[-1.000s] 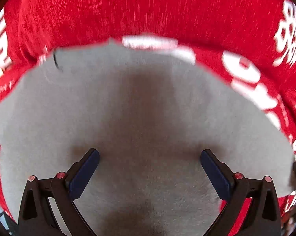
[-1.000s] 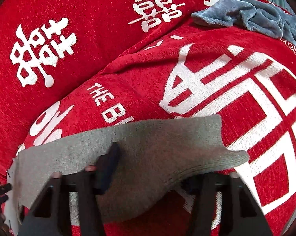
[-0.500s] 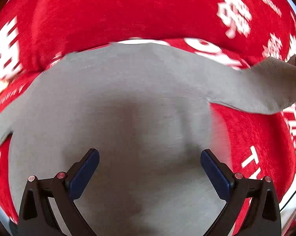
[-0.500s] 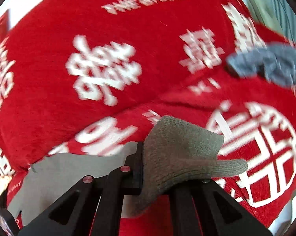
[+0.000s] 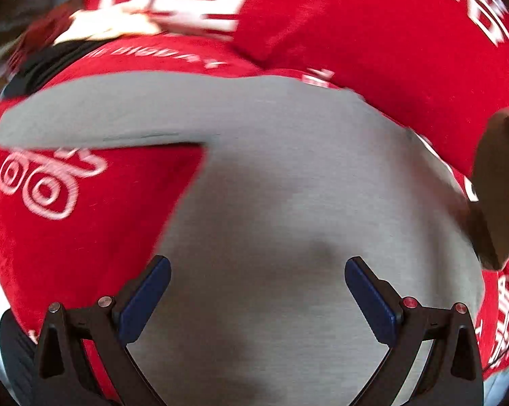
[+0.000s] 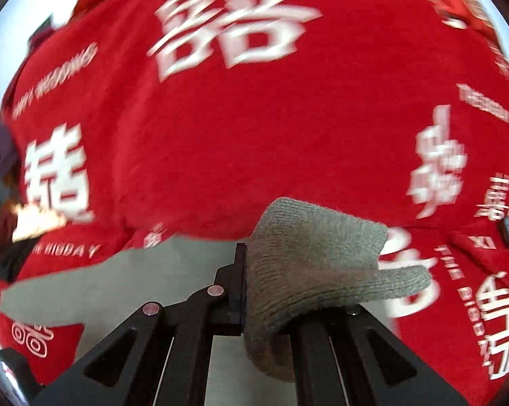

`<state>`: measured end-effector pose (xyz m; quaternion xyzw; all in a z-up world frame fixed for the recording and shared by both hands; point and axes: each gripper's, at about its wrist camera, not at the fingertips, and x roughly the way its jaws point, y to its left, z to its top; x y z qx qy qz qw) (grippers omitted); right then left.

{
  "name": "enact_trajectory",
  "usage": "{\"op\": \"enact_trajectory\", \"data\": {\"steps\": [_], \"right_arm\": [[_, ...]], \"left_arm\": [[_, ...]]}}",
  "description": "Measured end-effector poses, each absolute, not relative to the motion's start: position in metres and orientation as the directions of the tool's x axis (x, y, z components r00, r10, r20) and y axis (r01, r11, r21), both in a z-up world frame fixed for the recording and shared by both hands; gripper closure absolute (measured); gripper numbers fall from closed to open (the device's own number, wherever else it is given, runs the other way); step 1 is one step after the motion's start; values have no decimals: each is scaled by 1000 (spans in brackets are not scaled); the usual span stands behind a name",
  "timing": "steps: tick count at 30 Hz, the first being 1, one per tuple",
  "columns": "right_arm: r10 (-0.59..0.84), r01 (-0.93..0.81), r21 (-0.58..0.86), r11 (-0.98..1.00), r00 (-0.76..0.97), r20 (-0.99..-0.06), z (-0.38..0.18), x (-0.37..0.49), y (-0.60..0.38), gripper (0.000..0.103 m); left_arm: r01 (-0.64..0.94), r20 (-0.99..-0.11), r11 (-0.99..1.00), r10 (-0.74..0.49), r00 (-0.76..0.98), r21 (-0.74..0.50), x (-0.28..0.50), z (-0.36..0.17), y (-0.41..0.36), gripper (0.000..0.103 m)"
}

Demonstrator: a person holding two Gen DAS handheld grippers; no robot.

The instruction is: Fold small clothes

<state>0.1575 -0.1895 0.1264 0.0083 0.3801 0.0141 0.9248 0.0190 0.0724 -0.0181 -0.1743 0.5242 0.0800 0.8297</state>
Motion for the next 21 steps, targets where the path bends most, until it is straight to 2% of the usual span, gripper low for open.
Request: {"op": "enact_trajectory", "data": {"steps": [9, 10, 11, 12, 13, 14, 16, 19, 21], "right_arm": [[1, -162, -99, 982, 530, -848, 0, 170, -48, 97], [16, -190, -90, 978, 494, -869, -11, 171, -39, 93], [25, -208, -82, 975, 466, -885, -16, 171, -34, 81], [34, -234, -74, 969, 429, -903, -20, 171, -28, 74], [57, -266, -57, 962, 405, -913, -19, 169, -24, 59], [75, -281, -48, 959, 411, -908, -14, 166, -24, 46], [128, -312, -23, 950, 456, -881, 11, 158, -25, 33], [290, -390, 93, 916, 484, -825, 64, 141, -43, 30], [322, -398, 105, 911, 530, -784, 89, 128, -65, 23]], "left_arm": [[-417, -908, 874, -61, 414, -249, 1, -43, 131, 0], [-423, -907, 868, -67, 416, -258, 0, -44, 135, 0], [-428, -906, 864, -70, 418, -265, -1, -44, 135, 0], [-433, -903, 859, -73, 424, -273, -1, -43, 137, 0], [-438, -898, 853, -77, 432, -283, -2, -42, 139, 0], [-440, -896, 850, -80, 437, -291, -1, -40, 139, 0], [-442, -891, 845, -84, 445, -300, 0, -36, 138, 0], [-415, -885, 856, -97, 456, -308, 5, -27, 127, 0], [-375, -881, 877, -106, 461, -301, 18, -18, 110, 0]]}}
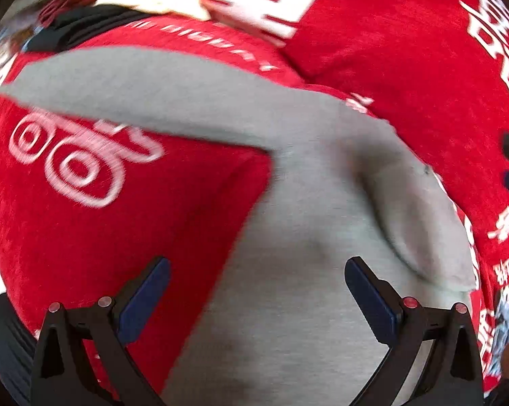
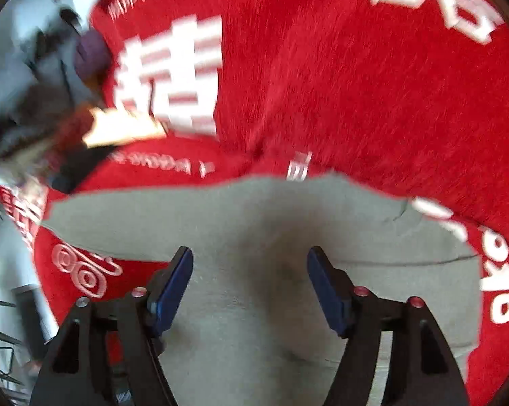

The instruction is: Fold small clothes

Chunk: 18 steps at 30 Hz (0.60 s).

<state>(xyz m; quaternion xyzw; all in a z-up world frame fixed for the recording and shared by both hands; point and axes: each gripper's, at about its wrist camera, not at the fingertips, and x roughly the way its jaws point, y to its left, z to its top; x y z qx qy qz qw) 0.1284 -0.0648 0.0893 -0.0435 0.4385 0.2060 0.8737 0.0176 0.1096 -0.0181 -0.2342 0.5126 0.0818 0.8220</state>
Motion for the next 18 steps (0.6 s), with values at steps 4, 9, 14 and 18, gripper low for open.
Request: {"op": "enact_trajectory", "data": {"steps": [4, 9, 14, 18], "right_arm": [[132, -231, -25, 973, 638, -759, 99, 116, -148, 21], [25, 10, 37, 999, 541, -841, 43, 115, -250, 22], [-186, 124, -144, 982, 462, -867, -5, 108, -292, 22], [-231, 251, -126, 960, 450, -862, -4, 101, -328, 22]], "left_arm": [[-244, -863, 922, -155, 481, -302, 53, 5, 62, 0], [-160, -890, 956, -159, 427, -247, 111, -9, 12, 0], [-126, -904, 990, 2, 427, -57, 123, -30, 10, 0], [-223, -919, 966, -34, 394, -131, 118, -29, 44, 0]]}}
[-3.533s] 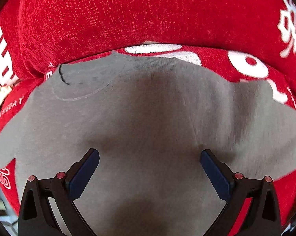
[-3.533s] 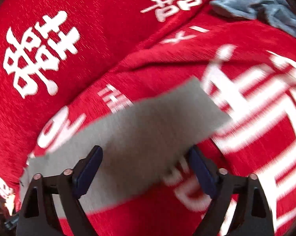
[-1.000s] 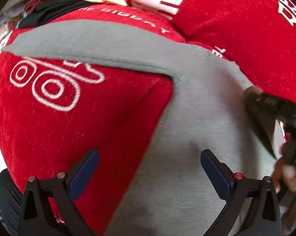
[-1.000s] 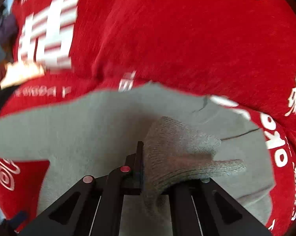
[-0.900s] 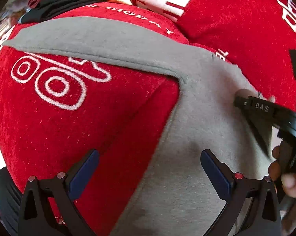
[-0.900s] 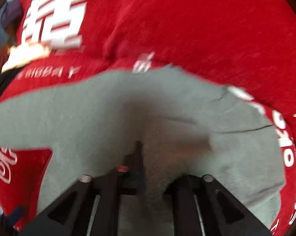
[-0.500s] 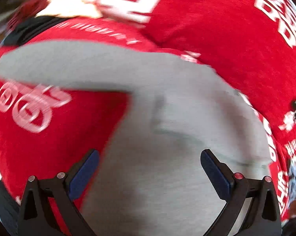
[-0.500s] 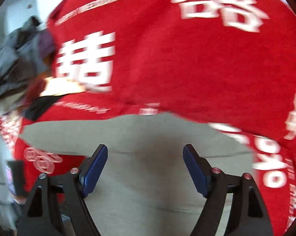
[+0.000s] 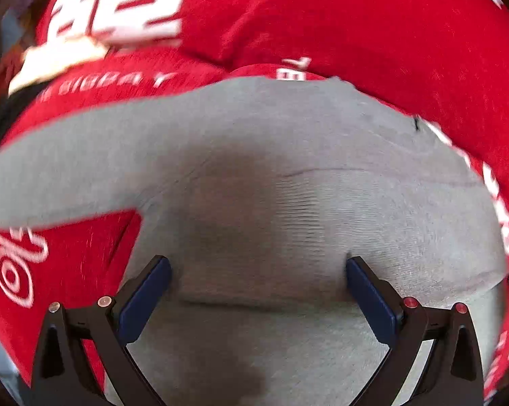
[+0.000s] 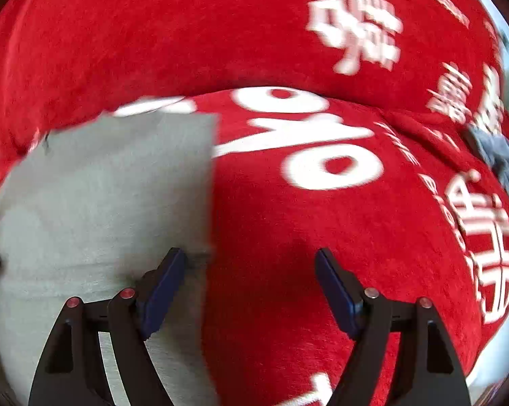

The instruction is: Fold small clothes

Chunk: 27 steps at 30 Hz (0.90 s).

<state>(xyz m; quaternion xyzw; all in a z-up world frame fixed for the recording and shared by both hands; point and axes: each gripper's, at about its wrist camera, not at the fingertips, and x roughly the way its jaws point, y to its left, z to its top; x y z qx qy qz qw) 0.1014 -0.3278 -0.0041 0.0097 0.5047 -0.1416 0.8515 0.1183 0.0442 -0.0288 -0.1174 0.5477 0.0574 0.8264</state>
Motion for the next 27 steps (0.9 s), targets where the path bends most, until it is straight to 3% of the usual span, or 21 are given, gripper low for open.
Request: {"op": "enact_trajectory", "data": {"steps": [2, 6, 10, 12, 14, 16, 20, 23, 27], "right_arm": [[-304, 237, -211, 948, 491, -817, 8, 95, -321, 22], [-151, 84, -126, 988, 544, -825, 8, 85, -299, 22], [-208, 26, -229, 973, 523, -826, -14, 94, -279, 22], [-264, 82, -262, 962, 533, -804, -16, 103, -289, 22], [-259, 184, -189, 965, 527, -809, -13, 100, -317, 22], [-111, 227, 9, 974, 513, -851, -16, 98, -348, 22], [-100, 168, -18, 986, 496, -863, -16, 80, -347, 21], [-160, 244, -32, 969, 527, -834, 7, 64, -358, 21], [-58, 145, 36, 989, 594, -802, 33, 78, -333, 20]], "left_arm": [[-263, -920, 956, -17, 392, -129, 113, -26, 49, 0], [-231, -916, 963, -39, 400, -141, 110, -18, 30, 0], [-172, -910, 985, 48, 412, -25, 116, -16, -1, 0], [-179, -924, 983, 27, 381, -45, 122, -29, 5, 0], [-207, -918, 975, 5, 397, -84, 122, -29, 18, 0], [-196, -920, 977, 0, 392, -83, 124, -29, 19, 0], [-208, -931, 975, 4, 364, -77, 125, -25, 20, 0], [-248, -917, 961, -13, 399, -122, 119, -9, 22, 0], [-194, -906, 974, -26, 423, -119, 124, 0, 3, 0]]}}
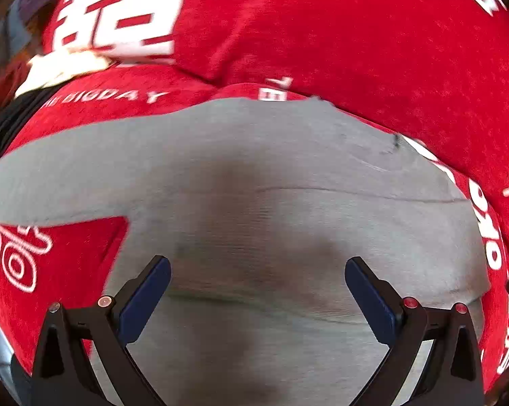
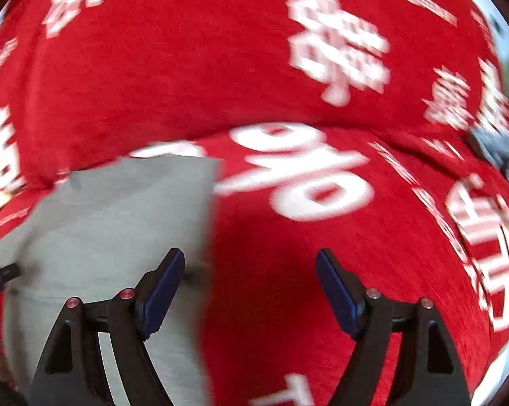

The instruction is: Fold small clothes

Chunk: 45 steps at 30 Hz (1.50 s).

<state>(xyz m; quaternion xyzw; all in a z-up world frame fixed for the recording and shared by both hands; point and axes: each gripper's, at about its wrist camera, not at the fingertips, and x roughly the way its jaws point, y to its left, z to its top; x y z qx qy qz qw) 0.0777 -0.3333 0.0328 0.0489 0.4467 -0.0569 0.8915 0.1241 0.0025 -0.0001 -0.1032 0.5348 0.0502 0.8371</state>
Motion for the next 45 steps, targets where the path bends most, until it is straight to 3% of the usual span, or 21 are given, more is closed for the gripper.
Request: {"op": "enact_trajectory", "data": {"steps": [3, 5, 7, 11, 15, 17, 20, 23, 28, 30, 38, 45], "right_arm": [[90, -36, 84, 996, 551, -829, 28, 109, -283, 20], [85, -83, 51, 995, 487, -869, 9, 129, -257, 20], [22, -72, -9, 997, 410, -912, -16, 150, -246, 20], [-8, 17, -1, 1000, 393, -920, -32, 188, -259, 1], [-52, 53, -36, 998, 340, -939, -35, 220, -260, 0], [-78, 74, -56, 996, 339, -937, -22, 217, -254, 1], [-18, 37, -3, 999, 434, -901, 4, 187, -237, 1], [52, -47, 36, 998, 417, -908, 4, 146, -208, 1], [0, -113, -48, 992, 397, -918, -22, 82, -185, 1], [-5, -97, -57, 994, 471, -882, -16, 43, -189, 1], [59, -192, -56, 980, 546, -836, -16, -72, -204, 1], [-5, -369, -194, 909, 456, -890, -28, -121, -196, 1]], "left_arm": [[-168, -930, 984, 7, 368, -59, 133, -18, -10, 0], [-170, -927, 985, 42, 372, -24, 136, -26, -5, 0], [-182, -926, 983, 40, 376, -32, 139, -27, 6, 0], [-201, -934, 978, 16, 357, -61, 155, -33, 21, 0], [-237, -949, 970, 15, 315, -63, 166, -26, 31, 0], [-261, -926, 963, 39, 375, -65, 154, -11, 34, 0], [-218, -920, 973, 15, 392, -77, 138, -6, 26, 0], [-162, -921, 986, 37, 388, -28, 117, -13, 14, 0], [-155, -917, 987, 14, 399, -52, 72, -24, 22, 0], [-140, -899, 989, 19, 438, -48, 44, -23, 27, 0], [-70, -867, 995, -23, 497, -66, -44, -24, 44, 0], [-4, -900, 1000, -17, 436, -20, -70, -21, 50, 0]]}}
